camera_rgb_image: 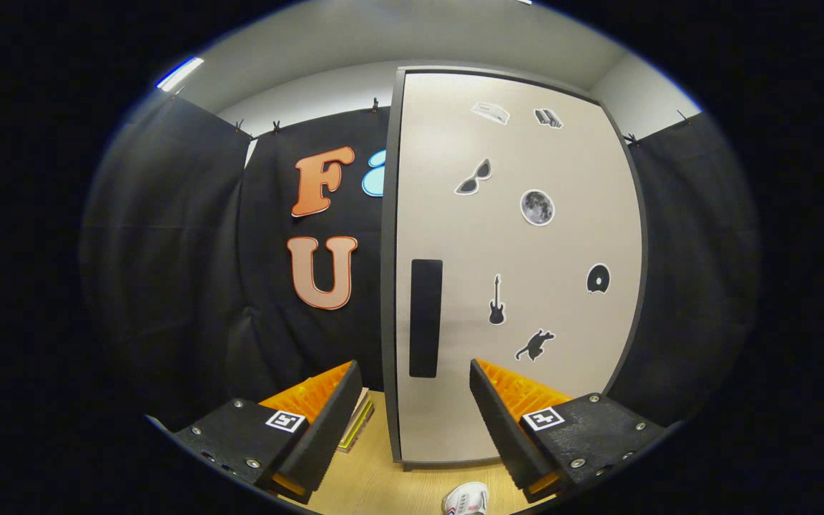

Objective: Open the shoe cabinet door, grab the shoes and put them into the shoe cabinet, then close the shoe cabinet door.

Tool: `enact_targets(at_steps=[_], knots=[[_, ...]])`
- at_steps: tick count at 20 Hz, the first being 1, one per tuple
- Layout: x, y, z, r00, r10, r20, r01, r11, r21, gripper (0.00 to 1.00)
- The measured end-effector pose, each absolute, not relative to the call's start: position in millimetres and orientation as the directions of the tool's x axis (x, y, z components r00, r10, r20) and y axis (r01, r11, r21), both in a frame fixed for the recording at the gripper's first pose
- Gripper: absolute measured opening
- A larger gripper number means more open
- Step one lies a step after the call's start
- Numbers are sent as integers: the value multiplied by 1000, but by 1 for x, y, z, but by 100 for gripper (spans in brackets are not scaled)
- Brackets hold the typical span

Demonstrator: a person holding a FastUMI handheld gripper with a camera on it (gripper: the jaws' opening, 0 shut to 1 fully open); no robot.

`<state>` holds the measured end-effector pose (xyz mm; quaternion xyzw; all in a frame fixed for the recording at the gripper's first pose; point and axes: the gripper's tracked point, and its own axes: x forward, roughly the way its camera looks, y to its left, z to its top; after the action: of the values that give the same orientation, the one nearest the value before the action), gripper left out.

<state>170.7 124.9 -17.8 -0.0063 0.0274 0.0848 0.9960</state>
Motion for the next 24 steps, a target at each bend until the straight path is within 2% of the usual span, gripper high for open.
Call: enact_targets(at_steps=[14,18,20,21,23,24], knots=[[250,129,-13,993,115,-42,-115,993,2,95],[259,130,-15,994,95,-57,-96,995,-18,89],[261,129,-19,994,84,-71,-87,996,-27,72],[261,131,-17,994,91,-62,-92,995,-29,54],[261,132,-18,994,85,-71,-87,996,-24,39],[260,132,-20,993,89,-81,-90,996,-11,38]])
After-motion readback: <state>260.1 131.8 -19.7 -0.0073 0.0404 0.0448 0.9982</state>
